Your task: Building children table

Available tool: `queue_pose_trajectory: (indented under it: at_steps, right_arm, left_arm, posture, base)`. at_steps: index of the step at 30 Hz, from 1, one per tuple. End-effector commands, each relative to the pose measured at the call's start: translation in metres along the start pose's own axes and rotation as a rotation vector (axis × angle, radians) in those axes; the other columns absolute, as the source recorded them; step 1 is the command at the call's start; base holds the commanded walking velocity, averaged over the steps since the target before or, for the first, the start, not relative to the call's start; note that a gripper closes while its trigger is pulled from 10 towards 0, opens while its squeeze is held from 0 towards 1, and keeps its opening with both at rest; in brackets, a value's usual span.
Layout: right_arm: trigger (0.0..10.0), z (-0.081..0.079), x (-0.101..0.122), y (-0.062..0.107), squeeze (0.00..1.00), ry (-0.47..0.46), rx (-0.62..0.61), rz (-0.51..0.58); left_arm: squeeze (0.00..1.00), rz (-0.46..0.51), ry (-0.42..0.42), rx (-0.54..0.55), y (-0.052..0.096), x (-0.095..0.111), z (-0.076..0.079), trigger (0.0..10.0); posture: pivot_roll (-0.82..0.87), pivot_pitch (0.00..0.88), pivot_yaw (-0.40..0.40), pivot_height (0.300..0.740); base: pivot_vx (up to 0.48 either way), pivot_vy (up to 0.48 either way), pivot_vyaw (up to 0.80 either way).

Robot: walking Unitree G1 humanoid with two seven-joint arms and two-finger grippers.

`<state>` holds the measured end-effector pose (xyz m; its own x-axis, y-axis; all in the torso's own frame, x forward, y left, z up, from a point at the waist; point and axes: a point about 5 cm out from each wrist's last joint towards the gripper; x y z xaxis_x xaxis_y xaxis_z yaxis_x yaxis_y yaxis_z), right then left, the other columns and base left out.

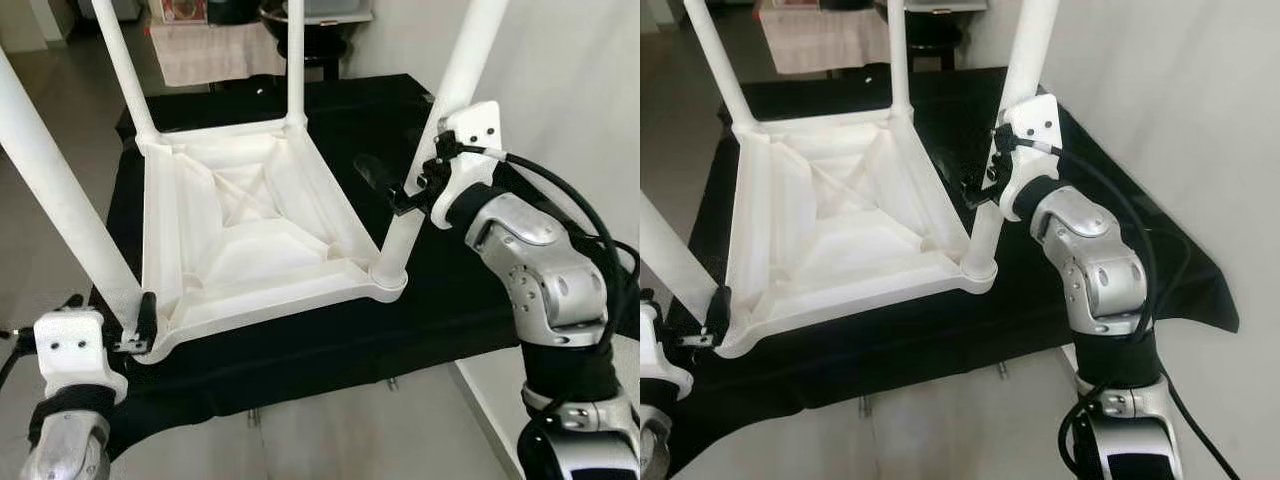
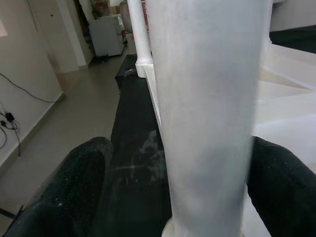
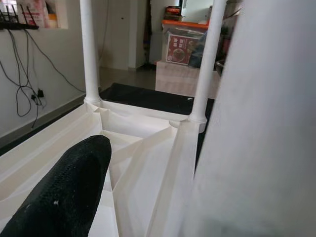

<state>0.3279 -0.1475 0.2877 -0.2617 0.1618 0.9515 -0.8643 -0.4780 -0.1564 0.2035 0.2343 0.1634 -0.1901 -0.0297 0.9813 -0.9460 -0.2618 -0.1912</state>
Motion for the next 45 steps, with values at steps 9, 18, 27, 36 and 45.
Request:
queue_pose_trajectory:
  at_steps: [9,18,27,36,45]
  right_arm:
    - [10.0,0.01,0.006,0.002,0.0,0.018,-0.043,0.002]
    - [10.0,0.026,0.012,-0.001,0.0,0.043,-0.127,0.007]
    - [0.0,0.038,0.014,-0.003,0.0,0.028,-0.221,0.012]
    - [0.0,0.036,0.004,-0.011,0.0,-0.013,-0.244,-0.025]
    - [0.0,0.032,-0.036,-0.024,0.0,-0.141,-0.323,-0.132]
  left_arm:
    - [0.0,-0.024,0.0,0.067,-0.009,-0.011,-0.02,10.0]
    - [0.0,0.002,0.014,0.078,-0.028,-0.01,-0.034,0.0]
    - [0.0,0.022,0.033,0.094,-0.028,-0.008,-0.039,0.0]
    - [0.0,0.124,0.038,0.124,-0.047,0.017,-0.052,0.0]
    - [0.0,0.372,0.004,0.016,-0.094,0.106,-0.054,0.0]
  posture:
    - [-0.12,0.116,-0.085,0.74]
    - [-0.14,0.122,-0.092,0.74]
    - [-0.14,0.127,-0.096,0.74]
    - [-0.12,0.132,-0.095,0.74]
    - [-0.08,0.137,-0.078,0.74]
  base:
    - [0.0,0.0,0.0]
    - [0.0,0.0,0.0]
    - [0.0,0.0,0.0]
    - [0.0,0.0,0.0]
    - [0.0,0.0,0.0]
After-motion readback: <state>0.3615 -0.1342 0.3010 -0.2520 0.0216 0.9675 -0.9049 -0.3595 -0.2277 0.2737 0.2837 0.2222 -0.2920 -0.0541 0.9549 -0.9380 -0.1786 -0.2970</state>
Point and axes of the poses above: a point about 5 cm out from each wrist's last joint towards the gripper, its own y axis pointing back from the gripper into the wrist, its own x axis along the axis of the wrist's last joint, z = x × y, and after that the axes turned 6 degrees about y, right-handed
